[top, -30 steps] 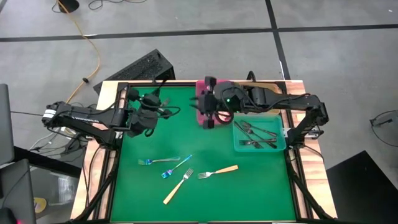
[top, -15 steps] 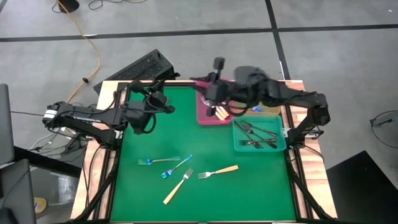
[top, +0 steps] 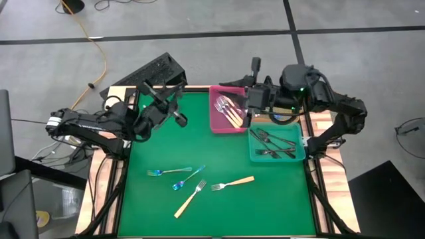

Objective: Sort silverware by color (type)
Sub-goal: Put the black fork into the blue bin

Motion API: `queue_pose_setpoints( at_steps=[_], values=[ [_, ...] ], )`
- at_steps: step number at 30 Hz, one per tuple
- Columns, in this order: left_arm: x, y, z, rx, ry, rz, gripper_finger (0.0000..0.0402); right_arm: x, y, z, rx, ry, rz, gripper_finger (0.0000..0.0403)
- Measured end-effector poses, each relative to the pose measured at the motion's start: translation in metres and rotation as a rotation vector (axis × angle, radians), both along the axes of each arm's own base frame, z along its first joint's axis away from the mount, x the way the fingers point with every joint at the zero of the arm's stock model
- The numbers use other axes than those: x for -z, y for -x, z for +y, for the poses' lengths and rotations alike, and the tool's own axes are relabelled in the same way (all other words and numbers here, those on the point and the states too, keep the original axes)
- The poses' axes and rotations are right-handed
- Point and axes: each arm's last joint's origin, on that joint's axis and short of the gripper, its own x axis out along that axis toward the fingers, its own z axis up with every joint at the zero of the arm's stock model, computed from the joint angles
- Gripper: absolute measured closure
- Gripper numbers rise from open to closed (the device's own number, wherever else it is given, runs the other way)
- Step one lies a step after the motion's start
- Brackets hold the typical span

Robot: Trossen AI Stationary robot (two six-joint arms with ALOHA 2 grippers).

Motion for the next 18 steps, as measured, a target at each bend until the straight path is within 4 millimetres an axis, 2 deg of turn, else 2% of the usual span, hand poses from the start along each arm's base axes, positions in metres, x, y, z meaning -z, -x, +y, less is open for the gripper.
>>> queue_pose_setpoints(
  at_steps=[4,10,18],
  values=[
    [-0.006,0.003,-0.003,0.198,0.019,-0.125,0.0401,0.003,0.000,0.003,-0.013,-0.015,0.028,0.0294],
    [-0.008,0.001,0.002,0.493,0.097,-0.235,0.0401,0.009,-0.006,0.004,-0.013,-0.040,0.053,0.0294],
    [-0.006,0.000,0.022,0.849,0.161,-0.219,0.0401,0.008,-0.006,-0.002,0.009,-0.214,0.014,0.0279]
  ],
)
